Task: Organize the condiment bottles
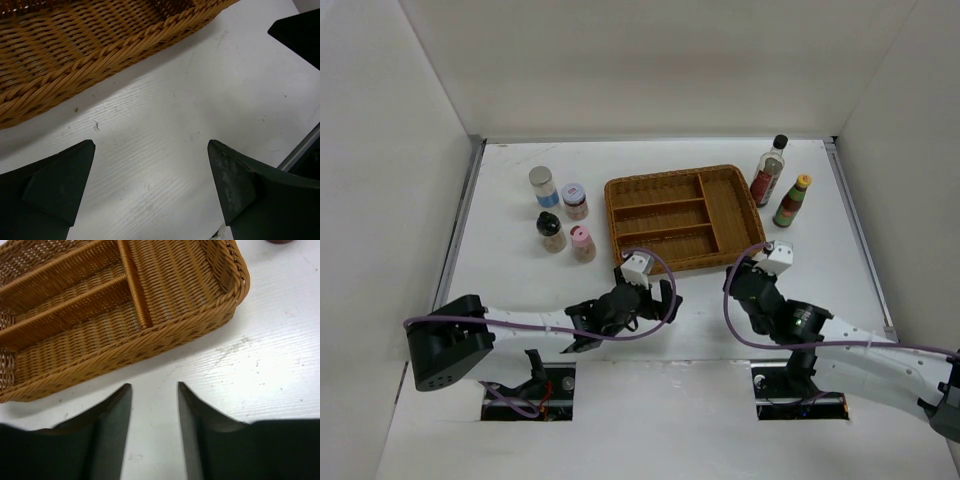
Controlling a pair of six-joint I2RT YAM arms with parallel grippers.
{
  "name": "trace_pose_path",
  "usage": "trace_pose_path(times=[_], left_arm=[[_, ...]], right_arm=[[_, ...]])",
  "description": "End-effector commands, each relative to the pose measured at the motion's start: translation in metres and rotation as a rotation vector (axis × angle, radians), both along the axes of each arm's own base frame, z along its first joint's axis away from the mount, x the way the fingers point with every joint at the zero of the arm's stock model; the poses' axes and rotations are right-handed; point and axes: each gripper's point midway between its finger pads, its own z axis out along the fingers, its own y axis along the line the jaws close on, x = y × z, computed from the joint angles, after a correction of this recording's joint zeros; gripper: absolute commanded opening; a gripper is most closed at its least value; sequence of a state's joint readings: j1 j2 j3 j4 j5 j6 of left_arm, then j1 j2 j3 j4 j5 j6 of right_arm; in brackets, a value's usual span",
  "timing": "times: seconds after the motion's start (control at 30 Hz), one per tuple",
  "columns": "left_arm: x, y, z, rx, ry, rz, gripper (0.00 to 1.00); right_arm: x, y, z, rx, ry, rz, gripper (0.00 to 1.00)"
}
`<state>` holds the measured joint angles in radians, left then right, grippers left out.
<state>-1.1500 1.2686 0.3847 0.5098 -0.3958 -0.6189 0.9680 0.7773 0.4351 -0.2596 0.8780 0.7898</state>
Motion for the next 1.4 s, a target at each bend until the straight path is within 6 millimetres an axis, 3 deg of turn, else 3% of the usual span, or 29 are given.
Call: trace_pose_path(times=[0.0, 0.1, 0.23, 0.3, 0.4, 0.5, 0.57, 0.73, 0.83, 0.9, 0.93, 0.97, 1.03, 1.1, 1.2, 1.37], left_arm=[[-0.001, -0.009, 0.013, -0.054, -0.047, -0.031, 1.0], [-0.001, -0.008, 0.012, -0.048, -0.057, -0.035, 1.0], [-0.005, -0.008, 0.021, -0.077, -0.11, -0.061, 1.0], [-0.005, -0.007, 0.026, -0.097, -0.132, -0.065, 1.0], [-0.006, -0.004, 0.027, -0.106, -0.153, -0.065, 1.0], [-0.004, 0.002, 0.032, -0.126, -0.176, -0.049, 1.0], [-0.001, 0.006, 0.032, -0.127, -0.19, -0.028, 1.0], [-0.003, 0.008, 0.036, -0.14, -0.207, -0.03, 1.0], [-0.006, 0.005, 0.034, -0.144, -0.203, -0.054, 1.0], [-0.007, 0.005, 0.034, -0.148, -0.202, -0.066, 1.0], [-0.01, 0.005, 0.036, -0.158, -0.204, -0.077, 0.95], [-0.011, 0.005, 0.039, -0.168, -0.206, -0.086, 0.87], [-0.014, 0.004, 0.041, -0.184, -0.21, -0.103, 0.58], [-0.015, 0.003, 0.039, -0.183, -0.207, -0.117, 0.46], [-0.014, 0.007, 0.041, -0.194, -0.21, -0.116, 0.51], [-0.011, 0.011, 0.039, -0.194, -0.204, -0.101, 0.79]], right_arm=[[0.008, 0.009, 0.034, 0.06, -0.075, 0.02, 0.54], [0.009, 0.015, 0.046, 0.084, -0.11, 0.055, 0.57], [0.008, 0.019, 0.057, 0.105, -0.138, 0.089, 0.54], [0.008, 0.021, 0.066, 0.114, -0.15, 0.102, 0.44], [0.011, 0.033, 0.089, 0.121, -0.172, 0.157, 0.19], [0.021, 0.04, 0.131, 0.105, -0.225, 0.191, 0.13], [0.036, 0.034, 0.161, 0.08, -0.26, 0.164, 0.18], [0.088, 0.0, 0.216, -0.016, -0.314, 0.059, 0.63], [0.126, -0.039, 0.237, -0.063, -0.326, -0.058, 0.79], [0.147, -0.058, 0.241, -0.079, -0.311, -0.115, 0.81], [0.158, -0.069, 0.241, -0.089, -0.304, -0.145, 0.83], [0.169, -0.075, 0.241, -0.094, -0.298, -0.161, 0.84], [0.19, -0.087, 0.237, -0.121, -0.26, -0.19, 0.86], [0.21, -0.094, 0.232, -0.145, -0.228, -0.203, 0.88], [0.238, -0.105, 0.221, -0.17, -0.19, -0.219, 0.88], [0.264, -0.131, 0.195, -0.187, -0.119, -0.267, 0.88]])
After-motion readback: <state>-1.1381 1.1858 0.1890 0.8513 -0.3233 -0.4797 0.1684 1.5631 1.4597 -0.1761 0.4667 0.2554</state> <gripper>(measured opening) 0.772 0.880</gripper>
